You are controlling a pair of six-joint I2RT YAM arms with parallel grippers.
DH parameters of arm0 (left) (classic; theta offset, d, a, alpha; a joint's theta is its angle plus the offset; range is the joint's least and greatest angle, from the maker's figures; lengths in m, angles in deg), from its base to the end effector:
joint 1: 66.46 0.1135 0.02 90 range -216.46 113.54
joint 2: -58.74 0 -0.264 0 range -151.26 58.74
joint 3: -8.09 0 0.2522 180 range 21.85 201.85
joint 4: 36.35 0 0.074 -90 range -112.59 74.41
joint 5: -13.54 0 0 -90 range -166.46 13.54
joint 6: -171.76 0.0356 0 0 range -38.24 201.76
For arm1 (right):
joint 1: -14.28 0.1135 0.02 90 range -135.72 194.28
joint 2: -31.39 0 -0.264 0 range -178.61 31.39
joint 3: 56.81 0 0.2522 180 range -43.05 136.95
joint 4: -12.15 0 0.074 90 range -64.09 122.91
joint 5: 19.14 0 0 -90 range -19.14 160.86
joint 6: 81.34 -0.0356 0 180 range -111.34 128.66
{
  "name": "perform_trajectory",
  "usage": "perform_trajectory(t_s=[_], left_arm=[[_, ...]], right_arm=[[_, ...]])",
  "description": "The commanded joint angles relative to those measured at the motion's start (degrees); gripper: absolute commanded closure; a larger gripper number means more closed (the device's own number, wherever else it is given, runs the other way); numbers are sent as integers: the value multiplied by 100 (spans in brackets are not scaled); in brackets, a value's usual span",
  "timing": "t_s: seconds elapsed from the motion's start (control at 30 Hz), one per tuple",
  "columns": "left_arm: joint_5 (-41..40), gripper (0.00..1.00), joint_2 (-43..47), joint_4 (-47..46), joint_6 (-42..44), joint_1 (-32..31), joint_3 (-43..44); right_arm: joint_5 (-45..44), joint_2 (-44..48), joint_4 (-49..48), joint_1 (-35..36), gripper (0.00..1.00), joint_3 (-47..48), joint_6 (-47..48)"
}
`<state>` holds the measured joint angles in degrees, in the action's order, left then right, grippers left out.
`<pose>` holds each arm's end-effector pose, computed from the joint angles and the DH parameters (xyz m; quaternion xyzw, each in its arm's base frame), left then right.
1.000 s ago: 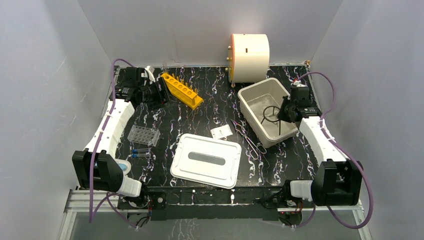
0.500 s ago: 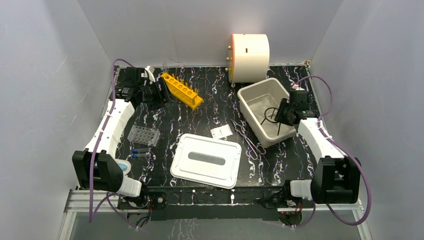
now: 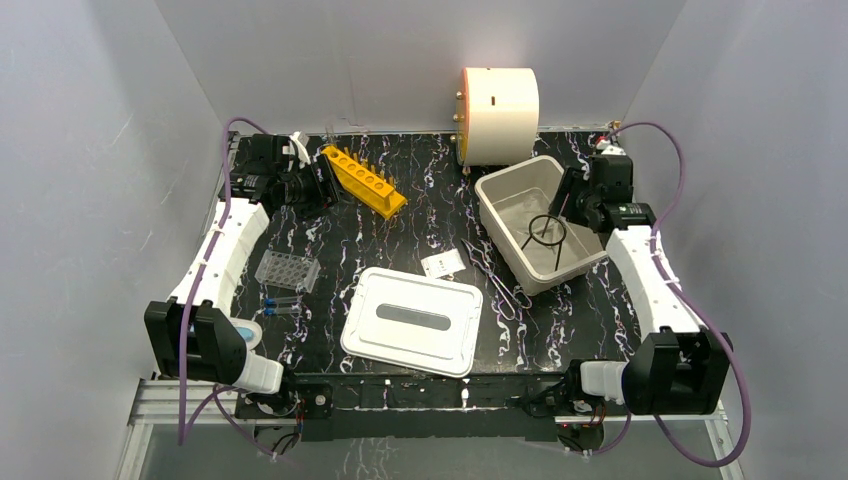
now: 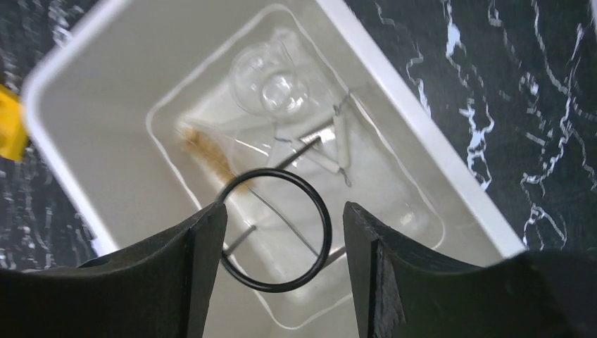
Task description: Organize the chemistry lab equipment
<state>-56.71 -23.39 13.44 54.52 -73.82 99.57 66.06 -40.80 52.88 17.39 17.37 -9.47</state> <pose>0.3104 -0.0522 0.3463 -0.0836 0.8935 -0.2715 0.3479 0.2764 0.0120 0.3051 0.1357 0.8907 0.0425 0.4317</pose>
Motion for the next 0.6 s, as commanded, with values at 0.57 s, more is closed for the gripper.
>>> perform_trajectory(t_s=[0.57], left_arm=[[117,8,182,-102,-272,-20,-308]], right_arm=[[-866,-672,658,3090,29,2264,189]])
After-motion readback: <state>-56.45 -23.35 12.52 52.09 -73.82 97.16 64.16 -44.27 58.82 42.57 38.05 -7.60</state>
